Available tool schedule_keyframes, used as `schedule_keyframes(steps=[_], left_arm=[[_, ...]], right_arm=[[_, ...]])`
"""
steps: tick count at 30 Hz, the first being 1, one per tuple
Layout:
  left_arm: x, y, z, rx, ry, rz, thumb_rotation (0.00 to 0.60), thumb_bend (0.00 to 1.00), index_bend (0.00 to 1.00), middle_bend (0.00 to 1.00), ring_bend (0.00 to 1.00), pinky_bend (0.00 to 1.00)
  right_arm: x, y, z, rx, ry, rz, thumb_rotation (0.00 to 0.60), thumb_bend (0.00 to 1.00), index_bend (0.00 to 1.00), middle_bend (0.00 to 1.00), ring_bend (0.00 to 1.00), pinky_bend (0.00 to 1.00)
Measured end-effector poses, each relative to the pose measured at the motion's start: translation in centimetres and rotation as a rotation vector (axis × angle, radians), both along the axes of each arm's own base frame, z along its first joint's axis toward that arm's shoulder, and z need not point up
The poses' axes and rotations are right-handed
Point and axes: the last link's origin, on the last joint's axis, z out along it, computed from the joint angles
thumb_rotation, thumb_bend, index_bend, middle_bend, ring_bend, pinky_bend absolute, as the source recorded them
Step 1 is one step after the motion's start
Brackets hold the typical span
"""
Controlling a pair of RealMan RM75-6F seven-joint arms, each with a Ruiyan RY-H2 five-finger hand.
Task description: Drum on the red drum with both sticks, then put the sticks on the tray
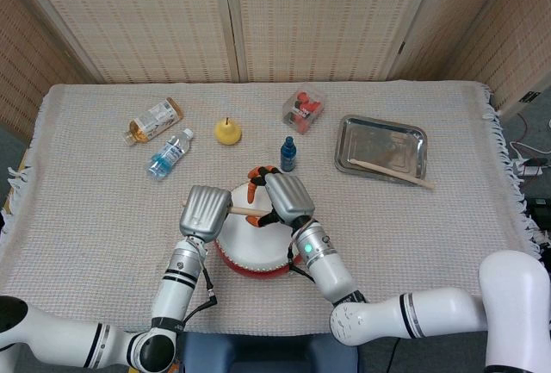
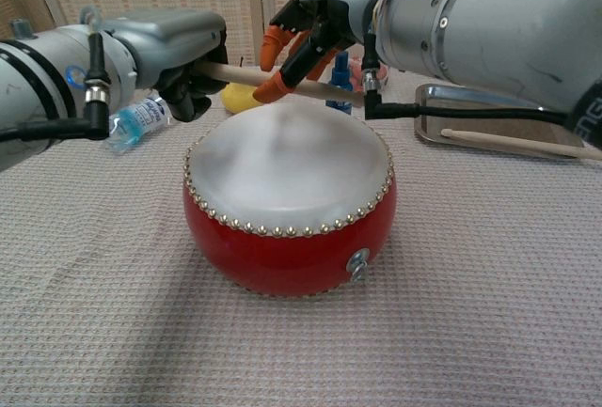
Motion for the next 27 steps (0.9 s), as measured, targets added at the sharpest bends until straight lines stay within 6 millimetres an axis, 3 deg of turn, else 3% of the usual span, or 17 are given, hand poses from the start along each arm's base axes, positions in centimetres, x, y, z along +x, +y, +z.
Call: schedule_keyframes(steps=[13,27], left_arm=[[-0.05,0.09,-0.37,-0.003,0.018,0.006,0.600,0.81,1.00,1.00,1.00,1.00],[-0.55,0.27,-0.67,-0.005,0.041,0.007,0.600,0.81,1.00,1.00,1.00,1.00]], right_arm=[[0.04,0.13,-0.50,0.021,0.006,0.016,0.600,0.42,0.58,0.25,0.17,0.33],[-0.26,0.02,-0.44,0.022,0.015,0.028,0.600,0.48,0.56,0.25,0.18,0.33]])
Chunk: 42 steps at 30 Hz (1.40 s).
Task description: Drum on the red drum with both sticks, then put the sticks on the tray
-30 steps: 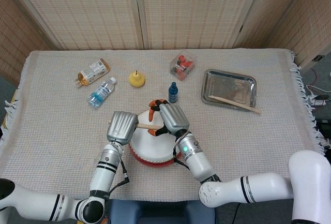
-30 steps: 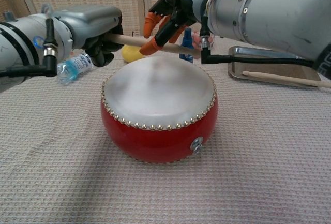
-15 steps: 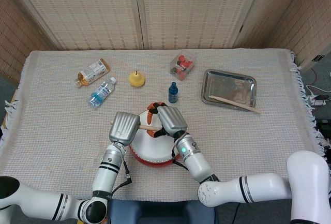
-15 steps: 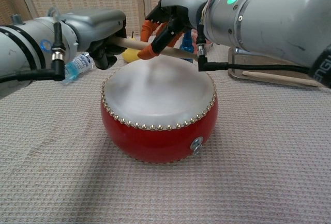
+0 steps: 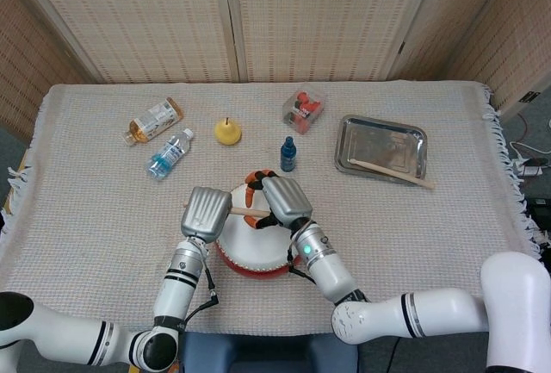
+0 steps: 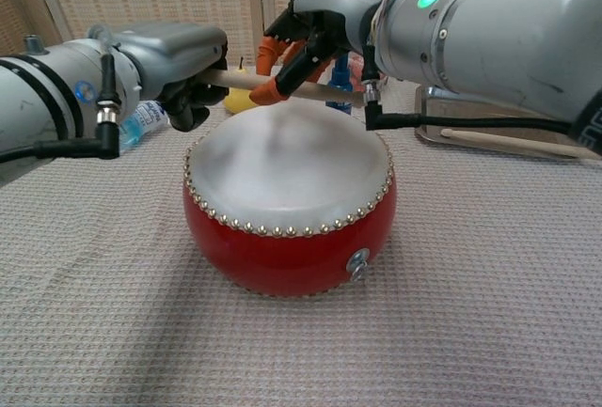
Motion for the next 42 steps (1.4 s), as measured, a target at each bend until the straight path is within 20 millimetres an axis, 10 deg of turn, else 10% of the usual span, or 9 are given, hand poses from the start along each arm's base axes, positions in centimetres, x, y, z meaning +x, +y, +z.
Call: schedule_keyframes(steps=[42], left_arm=[[-0.06,0.00,0.05,0.002,0.015,-0.024,0.600,0.80,0.93,1.00,0.97,1.00]], right_arm=[[-0.38,-0.44,-0.43,-0.058,-0.050,0.024,0.600,0.76,0.82,0.44,0.42,0.51]])
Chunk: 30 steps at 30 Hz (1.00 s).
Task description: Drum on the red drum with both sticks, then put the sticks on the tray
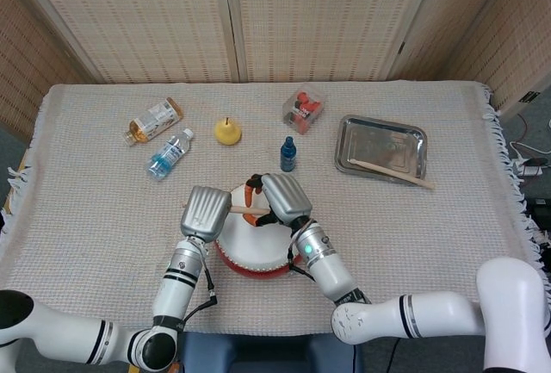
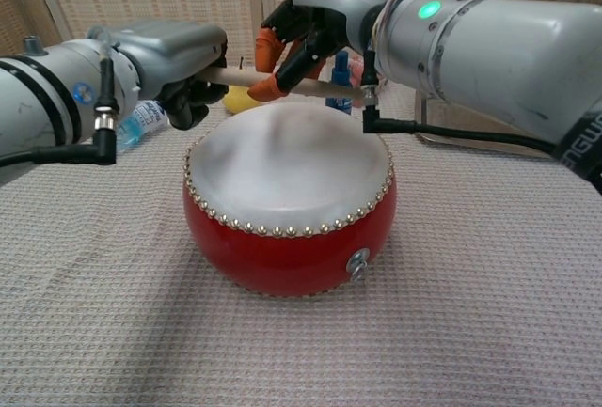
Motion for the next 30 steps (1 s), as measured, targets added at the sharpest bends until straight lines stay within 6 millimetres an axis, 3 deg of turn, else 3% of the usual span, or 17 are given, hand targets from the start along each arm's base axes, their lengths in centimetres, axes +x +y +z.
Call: schedule_keyframes(steps=[7,14,19,22,26,30], left_arm=[[0.08,-0.10,0.25,0.008,0.000,-0.012,0.600,0.68,0.72,0.91,0.87,1.00],[0.23,-0.19,0.40,0.018,-0.006,-0.023,0.600,0.47,0.42,0.68,0.68,0.98],[0.23,-0.25,0.42,0.011,-0.016,-0.023,0.600,0.33,0.20,0.43,0.44,0.72],[0.20,-0.26,0.43,-0.003,-0.024,-0.020,0.600,0.28,0.05,0.24,0.23,0.50],[0.24,-0.32,0.54,-0.024,-0.045,-0.015,0.600,0.25,0.00,0.05,0.04,0.31],[0.28,-0.26,0.91,-0.028,-0.060,-0.022,0.600,0.24,0.00,0.00,0.00,0.24]], right_arm=[[0.05,-0.18,0.11,-0.012,-0.012,-0.007,0.600,0.78,0.84,0.46,0.45,0.53],[-0.09,-0.31,-0.05,-0.014,-0.007,-0.012,0.600,0.78,0.84,0.46,0.46,0.54],[-0.09,-0.44,-0.11,-0.017,-0.009,-0.014,0.600,0.79,0.84,0.46,0.47,0.55],[-0.12,-0.54,-0.16,-0.019,-0.006,-0.015,0.600,0.80,0.84,0.46,0.47,0.55],[-0.20,-0.63,-0.28,-0.019,0.000,-0.017,0.600,0.80,0.85,0.46,0.47,0.55],[-0.22,-0.67,-0.20,-0.022,0.000,-0.016,0.600,0.80,0.85,0.47,0.48,0.55]])
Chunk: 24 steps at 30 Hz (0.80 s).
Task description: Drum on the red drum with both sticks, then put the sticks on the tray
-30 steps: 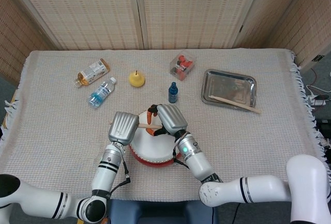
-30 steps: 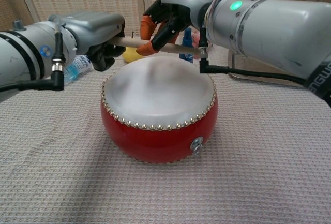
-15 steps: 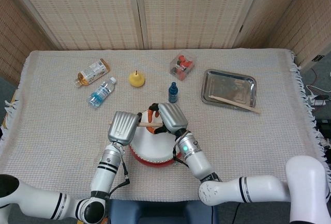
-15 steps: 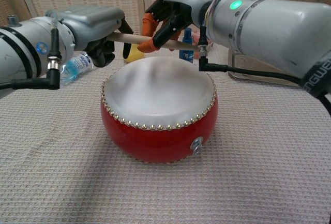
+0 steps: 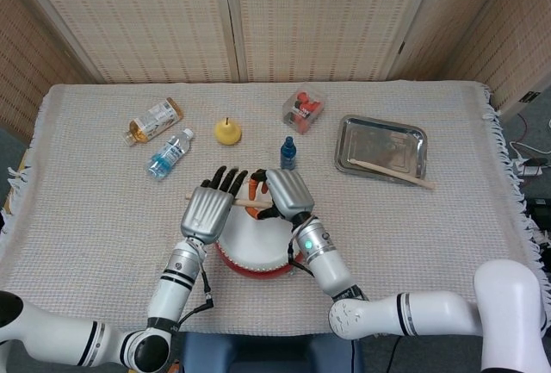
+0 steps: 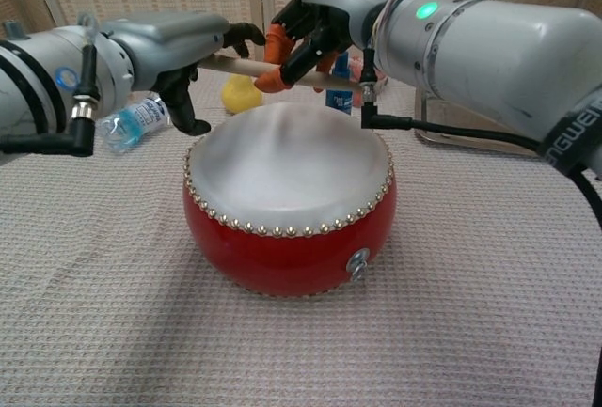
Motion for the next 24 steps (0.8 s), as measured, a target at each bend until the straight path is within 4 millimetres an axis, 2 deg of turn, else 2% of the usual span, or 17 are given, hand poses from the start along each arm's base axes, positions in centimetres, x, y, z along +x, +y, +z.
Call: schedule_keyframes(steps=[9,20,24], left_arm=[[-0.6,0.6,1.1,-0.003,-0.032,0.028,0.600,0.24,0.00,0.00,0.00,0.16],[-1.9,1.3,2.1,0.023,-0.020,0.057,0.600,0.24,0.00,0.00,0.00,0.15],[-2.9,1.7,2.9,0.037,-0.039,0.087,0.600,0.24,0.00,0.00,0.00,0.15]], right_arm=[[-0.5,-0.1,0.8,-0.011,0.013,-0.002,0.600,0.81,0.85,0.47,0.48,0.55],[-1.2,0.0,1.8,-0.016,0.021,-0.005,0.600,0.81,0.85,0.47,0.48,0.55],[-2.0,0.1,2.9,-0.026,0.034,-0.013,0.600,0.81,0.85,0.47,0.49,0.55]])
